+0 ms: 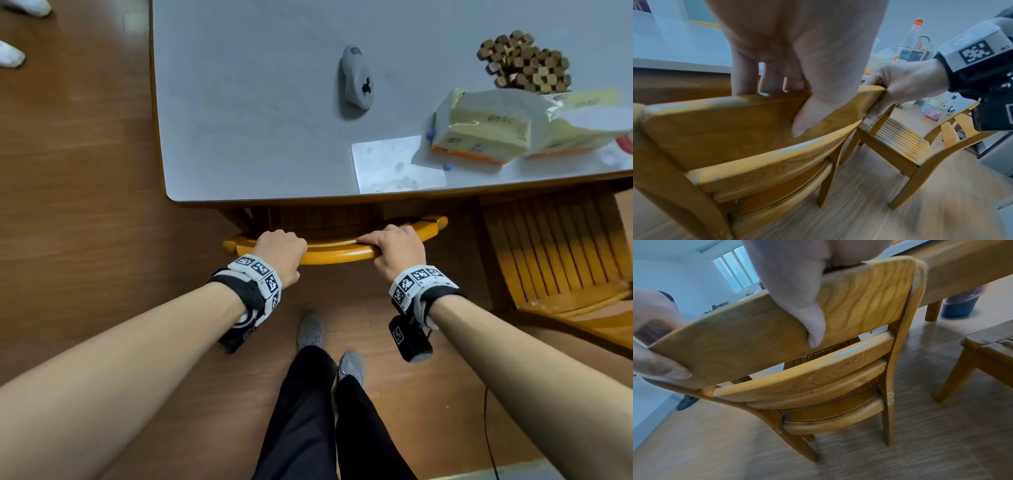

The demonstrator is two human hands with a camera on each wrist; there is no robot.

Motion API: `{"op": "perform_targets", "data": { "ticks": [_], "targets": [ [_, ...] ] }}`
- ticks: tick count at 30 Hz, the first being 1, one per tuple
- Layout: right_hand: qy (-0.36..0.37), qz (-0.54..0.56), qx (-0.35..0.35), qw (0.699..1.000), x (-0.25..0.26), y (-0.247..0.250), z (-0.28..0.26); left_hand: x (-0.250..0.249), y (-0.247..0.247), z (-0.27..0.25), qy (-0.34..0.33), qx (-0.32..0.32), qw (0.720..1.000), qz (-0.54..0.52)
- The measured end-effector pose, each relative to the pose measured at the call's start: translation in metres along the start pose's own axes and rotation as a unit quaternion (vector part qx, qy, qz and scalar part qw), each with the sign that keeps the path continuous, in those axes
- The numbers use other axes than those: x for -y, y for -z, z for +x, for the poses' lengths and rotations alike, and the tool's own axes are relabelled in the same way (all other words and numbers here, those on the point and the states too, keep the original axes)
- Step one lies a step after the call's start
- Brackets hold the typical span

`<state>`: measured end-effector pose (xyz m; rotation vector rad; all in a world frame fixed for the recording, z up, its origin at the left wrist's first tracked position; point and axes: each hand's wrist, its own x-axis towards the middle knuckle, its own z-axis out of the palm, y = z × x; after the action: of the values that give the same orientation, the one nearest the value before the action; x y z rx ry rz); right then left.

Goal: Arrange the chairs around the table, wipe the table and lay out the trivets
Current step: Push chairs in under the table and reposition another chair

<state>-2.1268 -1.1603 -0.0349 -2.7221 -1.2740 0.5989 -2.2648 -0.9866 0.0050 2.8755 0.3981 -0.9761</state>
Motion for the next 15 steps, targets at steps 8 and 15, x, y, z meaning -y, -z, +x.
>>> {"op": "perform_targets", "data": {
  "ticks": [8, 15],
  "targets": [
    [0.015, 0.026, 0.067, 0.997, -0.009, -0.009, 0.007, 0.0, 0.002, 0.002, 0.02, 0.032, 0.999, -0.002],
    [0.016, 0.159, 0.073, 0.984, -0.038, 0.044, -0.034, -0.025, 0.057, 0.022, 0.014, 0.133, 0.989, -0.07]
  ]
}}
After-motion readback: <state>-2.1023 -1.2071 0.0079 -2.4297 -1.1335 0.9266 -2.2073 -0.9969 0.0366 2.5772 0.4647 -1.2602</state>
